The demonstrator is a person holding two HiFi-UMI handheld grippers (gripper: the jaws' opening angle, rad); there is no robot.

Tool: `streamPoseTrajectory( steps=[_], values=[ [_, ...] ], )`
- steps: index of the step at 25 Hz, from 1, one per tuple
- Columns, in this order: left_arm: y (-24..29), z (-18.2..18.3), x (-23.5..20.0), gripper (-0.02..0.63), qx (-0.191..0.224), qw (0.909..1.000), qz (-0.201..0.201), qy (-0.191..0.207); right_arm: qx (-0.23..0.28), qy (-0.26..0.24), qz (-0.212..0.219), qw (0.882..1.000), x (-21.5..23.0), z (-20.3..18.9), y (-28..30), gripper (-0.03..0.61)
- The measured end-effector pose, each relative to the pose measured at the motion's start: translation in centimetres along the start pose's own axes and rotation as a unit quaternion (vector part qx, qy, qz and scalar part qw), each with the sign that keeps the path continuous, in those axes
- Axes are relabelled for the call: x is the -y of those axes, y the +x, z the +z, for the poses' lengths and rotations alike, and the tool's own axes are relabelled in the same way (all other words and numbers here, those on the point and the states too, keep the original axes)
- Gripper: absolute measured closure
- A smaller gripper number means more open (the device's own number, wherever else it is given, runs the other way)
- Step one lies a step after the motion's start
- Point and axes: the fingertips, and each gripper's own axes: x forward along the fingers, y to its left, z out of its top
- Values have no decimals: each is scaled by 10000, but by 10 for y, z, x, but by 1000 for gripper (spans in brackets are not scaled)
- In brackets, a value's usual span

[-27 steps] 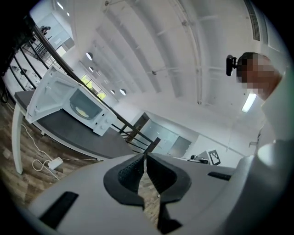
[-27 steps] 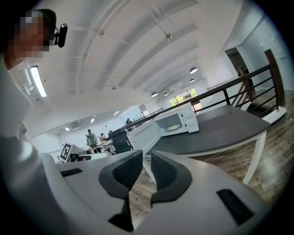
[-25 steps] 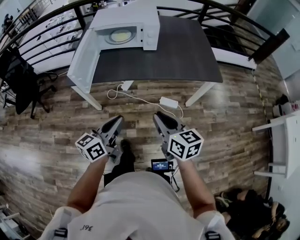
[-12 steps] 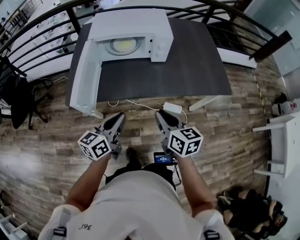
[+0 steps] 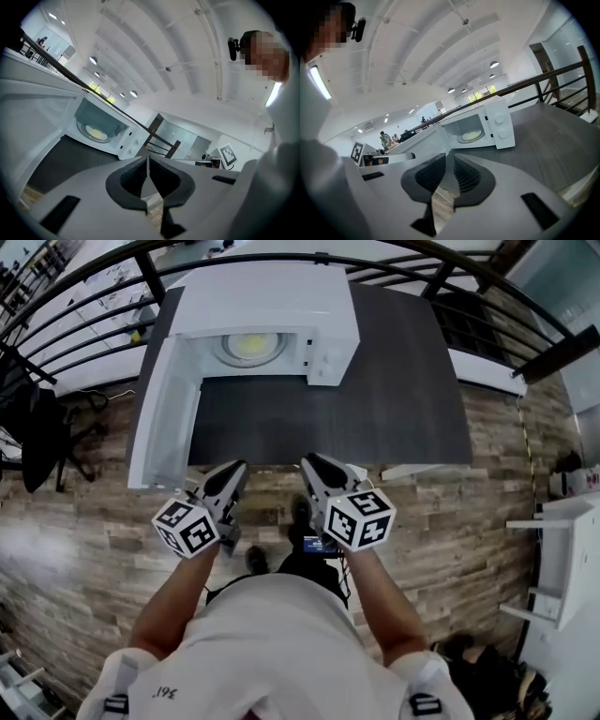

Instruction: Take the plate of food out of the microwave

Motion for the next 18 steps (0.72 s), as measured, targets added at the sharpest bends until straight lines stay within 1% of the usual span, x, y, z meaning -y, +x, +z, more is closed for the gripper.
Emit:
streamPoseTrajectory(
  steps=[3,8,13,16,18],
  values=[
    [28,19,-13,611,212,9995,246,52,-78,-86,201,9997,26,21,22,535],
    [66,39,-27,611,387,9973,623,79,-219,-189,540,9981,57,56,49,535],
    [84,47,-45,611,514,9943,929,-43,-461,-216,749,9959,68,58,73,535],
    [88,50,-58,611,515,9934,1016,-137,-587,-141,752,9953,69,53,84,535],
    [94,55,-66,611,490,9935,1022,-132,-638,-97,695,9955,72,51,93,535]
  ],
)
